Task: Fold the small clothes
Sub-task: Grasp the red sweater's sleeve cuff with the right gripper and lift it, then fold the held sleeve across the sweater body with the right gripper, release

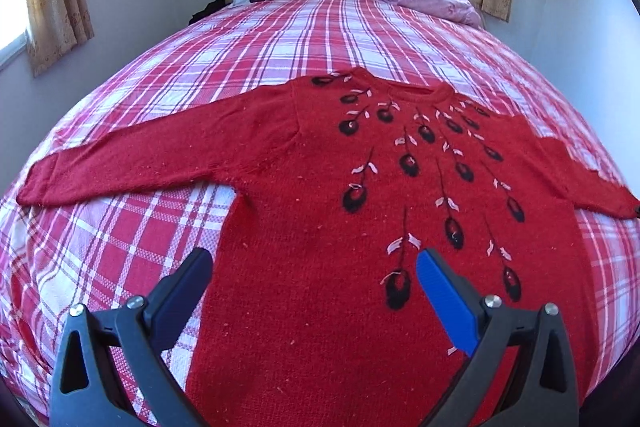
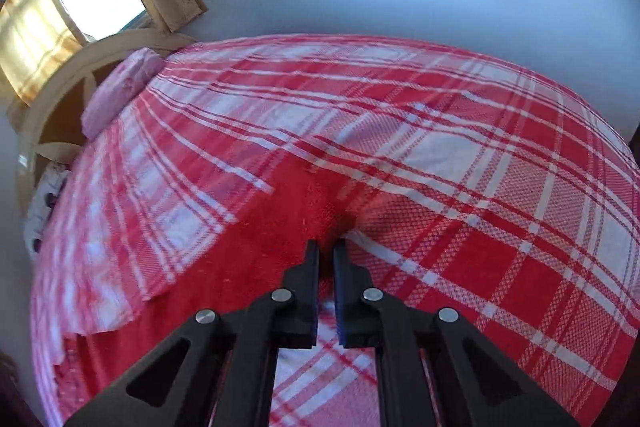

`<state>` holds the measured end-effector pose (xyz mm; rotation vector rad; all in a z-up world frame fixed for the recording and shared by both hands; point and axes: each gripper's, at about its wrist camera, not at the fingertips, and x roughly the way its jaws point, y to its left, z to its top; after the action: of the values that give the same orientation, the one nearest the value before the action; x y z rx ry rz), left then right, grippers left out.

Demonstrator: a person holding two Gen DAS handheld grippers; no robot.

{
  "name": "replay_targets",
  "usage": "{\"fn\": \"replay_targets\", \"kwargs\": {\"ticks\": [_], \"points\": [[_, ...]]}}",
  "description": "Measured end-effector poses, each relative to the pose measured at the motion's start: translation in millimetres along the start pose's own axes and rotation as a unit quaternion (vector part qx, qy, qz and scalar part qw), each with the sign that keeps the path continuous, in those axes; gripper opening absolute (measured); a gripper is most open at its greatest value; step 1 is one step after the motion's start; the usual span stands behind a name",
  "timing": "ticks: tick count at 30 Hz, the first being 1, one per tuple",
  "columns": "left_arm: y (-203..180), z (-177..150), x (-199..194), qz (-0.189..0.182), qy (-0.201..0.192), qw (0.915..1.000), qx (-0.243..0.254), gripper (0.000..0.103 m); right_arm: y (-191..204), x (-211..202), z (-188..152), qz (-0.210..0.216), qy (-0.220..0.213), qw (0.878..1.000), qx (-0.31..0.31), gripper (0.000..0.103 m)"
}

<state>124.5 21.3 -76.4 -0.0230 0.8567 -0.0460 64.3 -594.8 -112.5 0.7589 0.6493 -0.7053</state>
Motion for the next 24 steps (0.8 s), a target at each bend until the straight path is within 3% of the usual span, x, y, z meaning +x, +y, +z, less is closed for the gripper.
{"fn": "replay_targets", "kwargs": {"ticks": [6, 12, 16, 19, 24], "points": [[13.5, -0.4, -7.7, -0.021, -0.009, 0.9994, -0.025, 0.103, 62.6, -50.8, -6.4, 0.038, -0.027, 0.996, -0.081, 0.006], [28.0, -5.1, -17.4, -0.022, -0.02, 0.999, -0.034, 0.103, 150.8, -87.7, -37.2, 0.089, -0.037, 0.98, -0.176, 0.006], [42.7, -4.7, -22.8, -0.012, -0.031, 0.9984, -0.045, 0.103, 229.2, -127.7, -79.4, 0.156, -0.05, 0.952, -0.258, 0.006], [58.2, -2.6, -22.8, -0.011, -0.033, 0.997, -0.069, 0.103, 289.1, -152.3, -126.6, 0.215, -0.05, 0.924, -0.311, 0.006], [74.2, -4.3, -22.8, -0.01, -0.032, 0.9954, -0.09, 0.103, 376.4, -151.0, -233.4, 0.29, -0.016, 0.882, -0.371, 0.005]]}}
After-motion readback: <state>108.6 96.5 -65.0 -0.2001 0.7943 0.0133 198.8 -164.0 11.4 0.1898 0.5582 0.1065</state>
